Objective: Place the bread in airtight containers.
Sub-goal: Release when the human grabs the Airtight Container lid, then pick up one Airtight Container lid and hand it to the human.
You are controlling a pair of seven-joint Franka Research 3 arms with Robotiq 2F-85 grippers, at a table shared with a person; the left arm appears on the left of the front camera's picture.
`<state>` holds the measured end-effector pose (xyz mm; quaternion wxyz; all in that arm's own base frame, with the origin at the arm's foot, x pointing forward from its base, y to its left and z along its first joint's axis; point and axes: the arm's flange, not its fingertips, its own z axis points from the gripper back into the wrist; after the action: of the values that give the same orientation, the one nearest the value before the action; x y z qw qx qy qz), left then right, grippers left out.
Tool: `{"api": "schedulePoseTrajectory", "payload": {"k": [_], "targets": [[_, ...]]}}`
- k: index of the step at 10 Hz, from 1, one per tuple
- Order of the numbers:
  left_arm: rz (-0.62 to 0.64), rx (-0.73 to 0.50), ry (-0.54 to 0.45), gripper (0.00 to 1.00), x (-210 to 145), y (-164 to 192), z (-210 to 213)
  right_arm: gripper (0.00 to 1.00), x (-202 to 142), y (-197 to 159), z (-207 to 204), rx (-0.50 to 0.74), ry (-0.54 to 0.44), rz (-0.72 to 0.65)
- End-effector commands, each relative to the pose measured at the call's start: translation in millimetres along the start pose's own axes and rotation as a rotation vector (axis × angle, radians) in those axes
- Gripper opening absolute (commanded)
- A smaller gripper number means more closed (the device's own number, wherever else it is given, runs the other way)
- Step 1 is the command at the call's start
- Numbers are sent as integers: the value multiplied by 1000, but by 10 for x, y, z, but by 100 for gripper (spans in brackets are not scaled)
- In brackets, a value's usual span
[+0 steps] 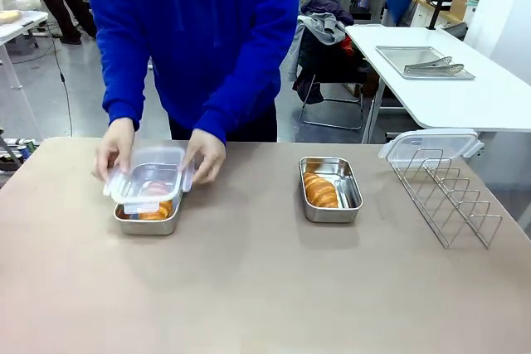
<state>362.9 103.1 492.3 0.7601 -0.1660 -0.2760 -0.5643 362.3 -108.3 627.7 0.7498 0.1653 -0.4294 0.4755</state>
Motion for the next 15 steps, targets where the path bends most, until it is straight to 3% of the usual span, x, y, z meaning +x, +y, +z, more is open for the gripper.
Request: {"api": "schedulePoseTrajectory", "payload": {"k": [1, 13, 15], "targets": [[-15, -6, -5, 100, -5, -14, 5, 100, 96, 5, 19, 8, 13, -9], [-15, -6, -5, 100, -5, -14, 5, 100, 47, 6, 1, 3, 7, 7], [-15, -6, -5, 100, -5, -14, 5, 100, 291, -270, -384, -71, 250, 50]]}}
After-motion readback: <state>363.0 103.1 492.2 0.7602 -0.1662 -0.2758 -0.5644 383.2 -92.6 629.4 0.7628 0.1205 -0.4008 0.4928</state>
